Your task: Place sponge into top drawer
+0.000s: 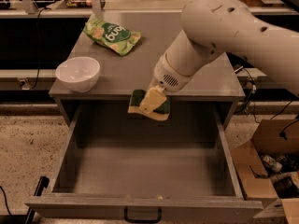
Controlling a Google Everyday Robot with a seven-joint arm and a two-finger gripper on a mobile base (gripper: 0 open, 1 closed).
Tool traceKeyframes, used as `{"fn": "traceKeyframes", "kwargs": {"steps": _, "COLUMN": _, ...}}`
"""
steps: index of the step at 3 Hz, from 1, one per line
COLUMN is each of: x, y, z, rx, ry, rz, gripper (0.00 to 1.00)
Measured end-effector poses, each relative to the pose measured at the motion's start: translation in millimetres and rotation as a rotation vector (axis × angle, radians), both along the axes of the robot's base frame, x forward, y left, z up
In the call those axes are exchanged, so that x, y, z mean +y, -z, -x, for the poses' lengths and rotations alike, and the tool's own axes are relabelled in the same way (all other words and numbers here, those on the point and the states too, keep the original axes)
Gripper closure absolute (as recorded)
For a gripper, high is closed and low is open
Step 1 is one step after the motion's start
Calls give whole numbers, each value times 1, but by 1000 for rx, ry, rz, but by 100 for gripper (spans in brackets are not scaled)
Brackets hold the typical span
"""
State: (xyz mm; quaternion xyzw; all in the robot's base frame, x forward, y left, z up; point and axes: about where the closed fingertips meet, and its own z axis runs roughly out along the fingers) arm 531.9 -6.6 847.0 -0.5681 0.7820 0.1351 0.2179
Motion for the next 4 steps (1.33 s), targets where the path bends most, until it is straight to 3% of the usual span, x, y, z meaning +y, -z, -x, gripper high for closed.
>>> {"fn": "traceKeyframes", "kwargs": {"steps": 1, "x": 1, "y": 29, "z": 5, "rx": -40, "ry": 34, "rz": 12, "gripper": 100}}
{"fn": "traceKeyframes", "kwargs": {"steps": 2, "x": -5, "y": 75, "z": 16, "rx": -122, "ry": 63, "rz": 86, "gripper": 100}}
{"fn": "traceKeyframes", "kwargs": {"steps": 3, "x": -12, "y": 120, "z": 23, "rx": -144, "ry": 53, "rz": 97, "gripper": 100}}
{"fn": "traceKeyframes", "kwargs": {"steps": 4, "x": -11, "y": 118, "z": 23, "rx": -153, "ry": 54, "rz": 94, "gripper": 100}}
